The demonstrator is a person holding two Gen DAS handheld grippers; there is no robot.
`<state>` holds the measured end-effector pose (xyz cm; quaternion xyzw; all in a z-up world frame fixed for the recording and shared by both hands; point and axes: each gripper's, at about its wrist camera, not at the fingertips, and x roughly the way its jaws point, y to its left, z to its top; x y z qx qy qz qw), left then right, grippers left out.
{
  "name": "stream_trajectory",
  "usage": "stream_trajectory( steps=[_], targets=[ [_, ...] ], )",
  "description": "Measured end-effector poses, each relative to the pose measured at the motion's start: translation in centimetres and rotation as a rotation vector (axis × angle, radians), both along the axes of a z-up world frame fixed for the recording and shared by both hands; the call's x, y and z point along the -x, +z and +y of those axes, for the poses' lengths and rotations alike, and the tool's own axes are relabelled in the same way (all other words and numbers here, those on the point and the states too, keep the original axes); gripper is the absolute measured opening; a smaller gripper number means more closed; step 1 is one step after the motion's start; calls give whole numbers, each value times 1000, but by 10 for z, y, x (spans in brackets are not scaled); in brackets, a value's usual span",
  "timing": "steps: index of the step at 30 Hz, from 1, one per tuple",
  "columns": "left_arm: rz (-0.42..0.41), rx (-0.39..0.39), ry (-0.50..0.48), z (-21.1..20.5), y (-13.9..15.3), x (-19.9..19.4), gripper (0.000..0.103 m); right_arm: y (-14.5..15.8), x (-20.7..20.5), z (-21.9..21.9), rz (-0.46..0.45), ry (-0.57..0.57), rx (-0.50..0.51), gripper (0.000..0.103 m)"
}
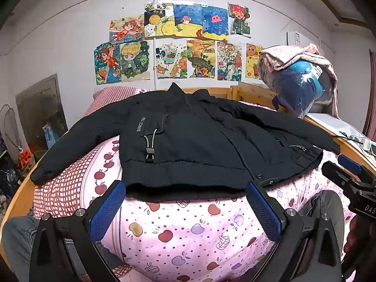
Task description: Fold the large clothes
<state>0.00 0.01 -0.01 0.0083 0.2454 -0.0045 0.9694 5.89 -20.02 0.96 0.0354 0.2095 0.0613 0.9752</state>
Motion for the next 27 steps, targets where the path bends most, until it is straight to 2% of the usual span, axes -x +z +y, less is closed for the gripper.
stream_trajectory(
  steps=[21, 27],
  targets=[
    [-1, 3, 1, 0, 0, 0, 103, 5, -2, -1, 9, 0, -10, 102],
    [-1, 3, 1, 0, 0, 0, 103, -5, 0, -2, 11, 1, -12, 102]
  ],
)
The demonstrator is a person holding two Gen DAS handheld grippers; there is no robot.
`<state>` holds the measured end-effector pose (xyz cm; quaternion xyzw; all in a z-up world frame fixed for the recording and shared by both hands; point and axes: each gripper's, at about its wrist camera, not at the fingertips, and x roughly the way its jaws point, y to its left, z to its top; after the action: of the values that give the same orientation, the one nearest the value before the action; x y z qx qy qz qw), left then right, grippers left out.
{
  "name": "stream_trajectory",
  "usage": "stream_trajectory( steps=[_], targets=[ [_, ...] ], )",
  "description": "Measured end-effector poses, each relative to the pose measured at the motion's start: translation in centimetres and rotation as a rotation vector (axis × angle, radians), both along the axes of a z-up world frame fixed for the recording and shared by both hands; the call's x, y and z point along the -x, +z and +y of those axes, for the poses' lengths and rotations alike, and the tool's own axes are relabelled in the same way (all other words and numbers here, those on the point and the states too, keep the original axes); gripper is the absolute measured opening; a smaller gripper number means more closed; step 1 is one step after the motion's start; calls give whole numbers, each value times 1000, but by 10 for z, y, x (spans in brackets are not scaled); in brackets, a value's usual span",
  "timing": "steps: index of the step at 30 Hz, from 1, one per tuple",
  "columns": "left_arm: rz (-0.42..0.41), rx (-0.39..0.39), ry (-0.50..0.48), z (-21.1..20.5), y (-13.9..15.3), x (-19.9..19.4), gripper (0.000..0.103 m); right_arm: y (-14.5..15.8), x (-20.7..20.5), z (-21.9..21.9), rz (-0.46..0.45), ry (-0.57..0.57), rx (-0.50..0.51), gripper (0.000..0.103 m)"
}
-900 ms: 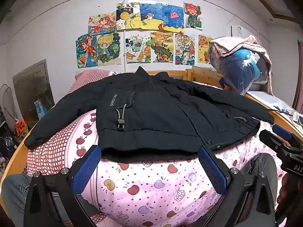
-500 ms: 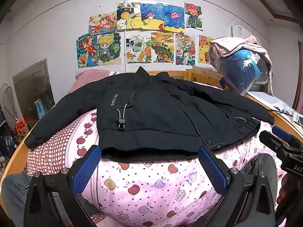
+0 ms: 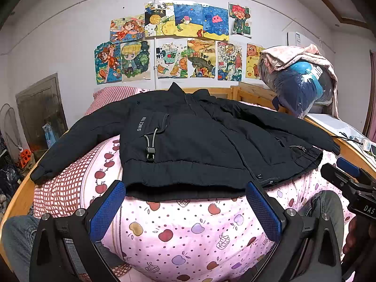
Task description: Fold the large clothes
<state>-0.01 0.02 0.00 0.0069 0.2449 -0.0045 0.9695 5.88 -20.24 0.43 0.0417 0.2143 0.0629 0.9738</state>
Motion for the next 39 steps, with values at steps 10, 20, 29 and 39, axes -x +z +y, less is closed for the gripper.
stream_trajectory(
  steps=[10, 20, 29, 39],
  targets=[
    [0, 0, 0, 0, 0, 0, 103, 1, -1, 0, 6, 0, -4, 102],
    [0, 0, 0, 0, 0, 0, 103, -2, -4, -3, 8, 0, -7, 102],
    [0, 0, 0, 0, 0, 0, 103, -3, -5, -4, 11, 0, -10, 102],
    [1, -1, 0, 0, 0, 0, 103, -14, -8, -5, 16, 1, -15, 102]
  ],
)
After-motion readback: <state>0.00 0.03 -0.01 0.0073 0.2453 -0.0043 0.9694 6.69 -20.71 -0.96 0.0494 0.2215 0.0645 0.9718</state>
